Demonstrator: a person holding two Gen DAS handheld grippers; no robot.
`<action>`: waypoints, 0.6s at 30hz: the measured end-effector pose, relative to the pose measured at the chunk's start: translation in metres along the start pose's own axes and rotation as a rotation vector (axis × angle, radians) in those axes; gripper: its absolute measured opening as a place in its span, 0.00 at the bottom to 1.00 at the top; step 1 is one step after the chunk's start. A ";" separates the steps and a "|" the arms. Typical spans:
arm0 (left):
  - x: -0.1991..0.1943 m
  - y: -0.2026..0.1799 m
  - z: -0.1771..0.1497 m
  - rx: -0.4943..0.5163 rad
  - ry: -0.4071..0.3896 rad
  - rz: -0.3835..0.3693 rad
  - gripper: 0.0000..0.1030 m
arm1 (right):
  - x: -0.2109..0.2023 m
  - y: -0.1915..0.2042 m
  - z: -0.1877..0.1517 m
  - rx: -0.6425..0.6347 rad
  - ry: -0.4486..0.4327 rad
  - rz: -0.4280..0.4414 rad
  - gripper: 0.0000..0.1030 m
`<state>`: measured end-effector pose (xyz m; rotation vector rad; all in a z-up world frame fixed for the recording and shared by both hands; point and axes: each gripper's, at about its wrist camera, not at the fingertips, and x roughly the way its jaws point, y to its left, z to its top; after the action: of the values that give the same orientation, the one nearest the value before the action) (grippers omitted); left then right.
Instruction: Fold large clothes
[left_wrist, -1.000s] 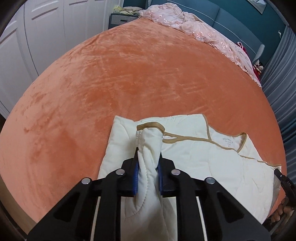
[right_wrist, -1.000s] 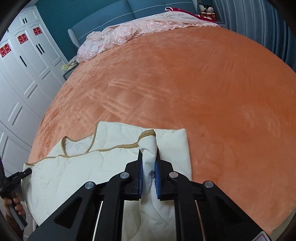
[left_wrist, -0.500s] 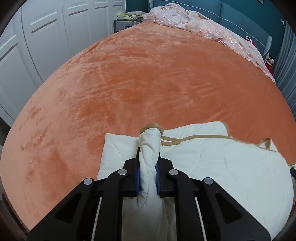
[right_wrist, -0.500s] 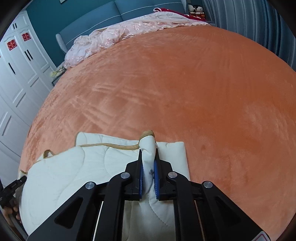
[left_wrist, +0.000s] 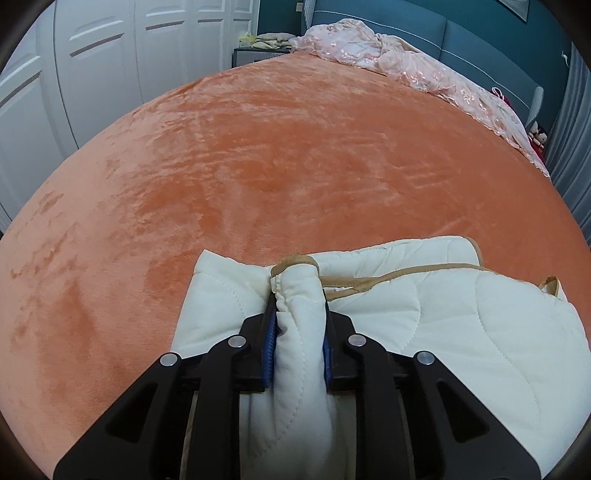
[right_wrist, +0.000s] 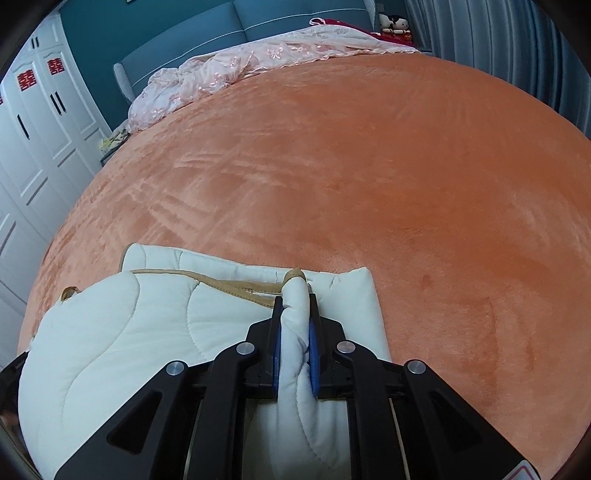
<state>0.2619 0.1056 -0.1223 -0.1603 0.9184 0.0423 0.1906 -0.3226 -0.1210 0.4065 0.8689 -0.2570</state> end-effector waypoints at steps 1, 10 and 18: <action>0.000 0.000 0.000 -0.001 -0.003 -0.001 0.18 | 0.001 0.000 0.000 0.001 -0.002 0.002 0.09; 0.004 -0.004 -0.004 0.001 -0.018 0.013 0.19 | 0.007 -0.003 0.001 0.025 -0.005 0.025 0.08; 0.002 -0.004 0.003 0.012 0.014 0.014 0.19 | 0.003 -0.003 0.007 0.018 0.025 0.016 0.10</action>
<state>0.2658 0.1024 -0.1212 -0.1431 0.9332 0.0491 0.1963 -0.3290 -0.1204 0.4339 0.8882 -0.2449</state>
